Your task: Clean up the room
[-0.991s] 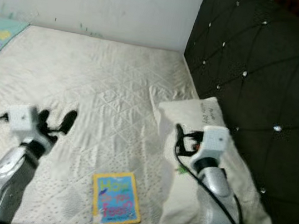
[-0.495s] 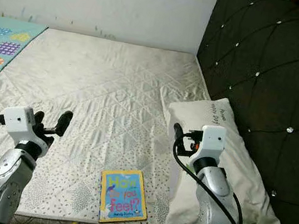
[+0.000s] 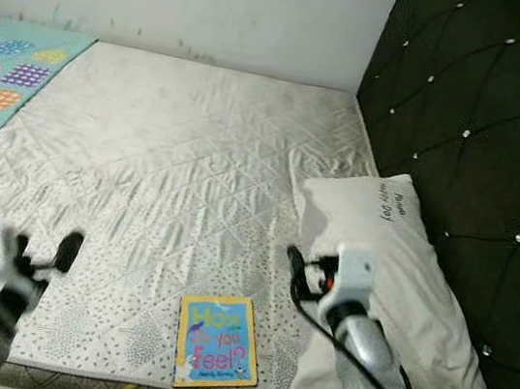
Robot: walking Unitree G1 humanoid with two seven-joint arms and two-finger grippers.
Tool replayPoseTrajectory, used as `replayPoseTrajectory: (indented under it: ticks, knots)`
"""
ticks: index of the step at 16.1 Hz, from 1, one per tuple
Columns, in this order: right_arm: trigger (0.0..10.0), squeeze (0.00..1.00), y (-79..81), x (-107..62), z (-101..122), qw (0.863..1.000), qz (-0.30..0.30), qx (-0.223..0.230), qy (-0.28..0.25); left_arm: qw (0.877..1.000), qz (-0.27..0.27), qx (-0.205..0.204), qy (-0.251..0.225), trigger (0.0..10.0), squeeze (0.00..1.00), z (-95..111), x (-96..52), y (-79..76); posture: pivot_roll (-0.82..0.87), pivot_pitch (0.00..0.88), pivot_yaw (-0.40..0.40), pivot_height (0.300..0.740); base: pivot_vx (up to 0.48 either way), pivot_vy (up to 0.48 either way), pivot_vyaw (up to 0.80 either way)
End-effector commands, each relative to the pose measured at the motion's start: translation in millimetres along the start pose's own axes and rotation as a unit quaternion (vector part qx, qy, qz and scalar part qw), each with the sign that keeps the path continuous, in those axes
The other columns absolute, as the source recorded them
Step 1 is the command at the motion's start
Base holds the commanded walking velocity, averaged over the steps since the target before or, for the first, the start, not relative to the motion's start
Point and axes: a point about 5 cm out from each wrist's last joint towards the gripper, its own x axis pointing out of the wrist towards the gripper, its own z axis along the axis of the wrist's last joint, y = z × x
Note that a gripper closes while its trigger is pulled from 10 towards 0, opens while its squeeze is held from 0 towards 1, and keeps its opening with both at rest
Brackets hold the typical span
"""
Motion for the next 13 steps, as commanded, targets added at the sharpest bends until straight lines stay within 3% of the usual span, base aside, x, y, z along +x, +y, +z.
replayPoseTrajectory:
  ticks: [1,13]
  knots:
    - [10.0,0.00,-3.7,-1.3,7.4,1.000,-0.013,-0.004,-0.008,1.000,-0.011,0.007,-0.019,10.0,0.00,6.8,-1.7,-5.1,-0.01,0.016,-0.070,0.740,0.000,0.000,0.00]
    - [10.0,0.00,-2.2,3.1,12.1,1.000,-0.013,0.004,-0.010,1.000,-0.009,0.014,-0.026,10.0,0.00,9.5,0.2,-5.0,-0.01,0.029,-0.071,0.730,0.000,0.000,0.00]
